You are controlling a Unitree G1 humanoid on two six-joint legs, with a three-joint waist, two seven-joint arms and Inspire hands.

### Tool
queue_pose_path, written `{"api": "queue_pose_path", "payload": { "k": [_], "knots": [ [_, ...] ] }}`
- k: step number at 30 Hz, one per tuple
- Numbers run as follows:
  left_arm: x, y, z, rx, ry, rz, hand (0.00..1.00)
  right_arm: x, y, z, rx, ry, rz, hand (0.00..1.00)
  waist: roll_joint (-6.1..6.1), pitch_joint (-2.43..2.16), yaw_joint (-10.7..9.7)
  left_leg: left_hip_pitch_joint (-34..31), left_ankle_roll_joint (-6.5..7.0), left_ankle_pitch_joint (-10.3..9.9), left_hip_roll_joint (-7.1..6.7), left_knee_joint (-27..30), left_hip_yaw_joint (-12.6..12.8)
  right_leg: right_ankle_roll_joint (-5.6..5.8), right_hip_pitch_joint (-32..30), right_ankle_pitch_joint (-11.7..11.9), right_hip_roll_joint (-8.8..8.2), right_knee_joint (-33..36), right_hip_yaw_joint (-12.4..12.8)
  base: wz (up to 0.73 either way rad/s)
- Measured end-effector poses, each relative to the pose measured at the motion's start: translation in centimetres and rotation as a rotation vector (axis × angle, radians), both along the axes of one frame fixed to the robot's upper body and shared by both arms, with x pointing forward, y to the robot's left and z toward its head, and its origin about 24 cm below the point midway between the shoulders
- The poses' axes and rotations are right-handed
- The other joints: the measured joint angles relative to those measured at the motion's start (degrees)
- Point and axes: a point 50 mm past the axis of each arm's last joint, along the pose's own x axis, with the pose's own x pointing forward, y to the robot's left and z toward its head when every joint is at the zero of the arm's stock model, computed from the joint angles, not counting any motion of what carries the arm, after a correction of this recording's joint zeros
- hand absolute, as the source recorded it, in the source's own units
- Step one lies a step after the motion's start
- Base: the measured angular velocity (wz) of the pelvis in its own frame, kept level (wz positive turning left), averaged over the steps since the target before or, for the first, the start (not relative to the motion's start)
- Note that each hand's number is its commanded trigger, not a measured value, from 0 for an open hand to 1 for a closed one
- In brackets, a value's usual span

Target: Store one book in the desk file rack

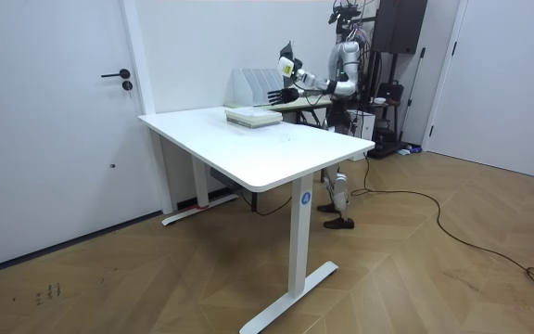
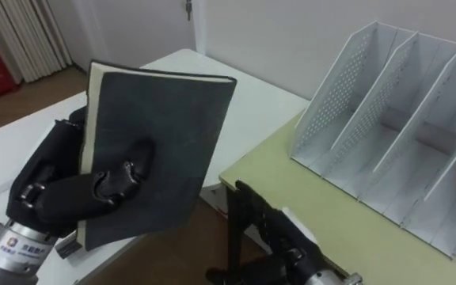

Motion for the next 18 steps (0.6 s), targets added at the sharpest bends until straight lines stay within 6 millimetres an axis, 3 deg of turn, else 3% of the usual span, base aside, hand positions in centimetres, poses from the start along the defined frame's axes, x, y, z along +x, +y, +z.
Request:
{"api": "queue_pose_path", "payload": {
  "k": [10, 18],
  "knots": [
    [0.0, 0.6, -0.1, -0.045, -0.005, -0.045, 1.0, 0.0, -1.4, 1.3, 0.198, -0.028, 0.003, 0.0, -0.46, 0.04, 0.04, 0.75, 0.0, 0.0, 0.01, -0.02, 0.03, 0.0, 0.68, 0.0, 0.03, -0.07, 0.29, -0.01],
    [-0.2, 0.6, -0.1, -0.043, 0.006, -0.144, 1.0, -0.3, -0.9, 2.2, 0.338, -0.031, 0.169, 0.0, -0.93, -0.08, 1.29, -0.37, 0.0, 0.0, 0.03, 0.05, 0.66, 0.01, -1.17, 0.0, 0.0, 0.93, 0.9, -0.04]
  ]
}}
